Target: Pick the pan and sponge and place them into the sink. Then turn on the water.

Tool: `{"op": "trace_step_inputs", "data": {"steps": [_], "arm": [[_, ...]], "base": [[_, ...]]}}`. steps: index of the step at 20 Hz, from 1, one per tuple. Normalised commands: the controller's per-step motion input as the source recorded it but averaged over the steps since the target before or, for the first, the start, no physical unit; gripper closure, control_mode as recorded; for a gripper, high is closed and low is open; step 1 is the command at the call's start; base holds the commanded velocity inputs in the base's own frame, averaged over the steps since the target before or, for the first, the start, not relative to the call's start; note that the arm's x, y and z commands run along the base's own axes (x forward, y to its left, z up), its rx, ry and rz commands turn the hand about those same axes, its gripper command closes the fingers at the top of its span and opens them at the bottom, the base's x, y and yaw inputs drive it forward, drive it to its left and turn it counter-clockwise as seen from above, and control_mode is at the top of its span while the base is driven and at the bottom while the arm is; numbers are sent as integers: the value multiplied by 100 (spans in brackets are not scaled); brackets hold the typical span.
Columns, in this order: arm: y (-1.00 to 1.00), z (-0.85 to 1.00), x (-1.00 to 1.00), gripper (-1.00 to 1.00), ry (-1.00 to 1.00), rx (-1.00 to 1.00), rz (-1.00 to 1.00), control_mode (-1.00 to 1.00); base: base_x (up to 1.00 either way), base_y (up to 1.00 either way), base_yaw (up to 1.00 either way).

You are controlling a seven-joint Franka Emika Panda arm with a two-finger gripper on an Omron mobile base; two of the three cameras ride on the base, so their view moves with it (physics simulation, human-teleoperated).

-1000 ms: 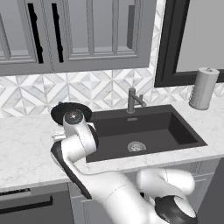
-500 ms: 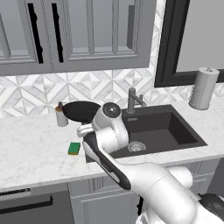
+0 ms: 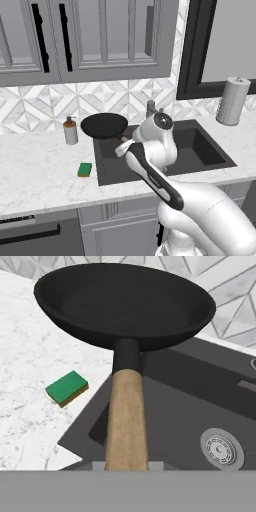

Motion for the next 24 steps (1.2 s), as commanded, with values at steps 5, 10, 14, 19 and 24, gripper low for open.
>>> {"op": "trace_step_inputs", "data": {"steps": [5, 10, 14, 19, 24], "arm": [[-78, 16, -26, 100, -4, -6, 27, -100], [-74, 23, -55, 100, -14, -6, 26, -100], [-69, 18, -54, 100, -15, -8, 22, -100], [-63, 16, -43, 100, -6, -7, 17, -100], [-58, 6, -23, 100, 0, -5, 11, -100]], "base": [[0, 0, 0], [0, 0, 0], [0, 0, 0], [0, 0, 0], [0, 0, 0]]}}
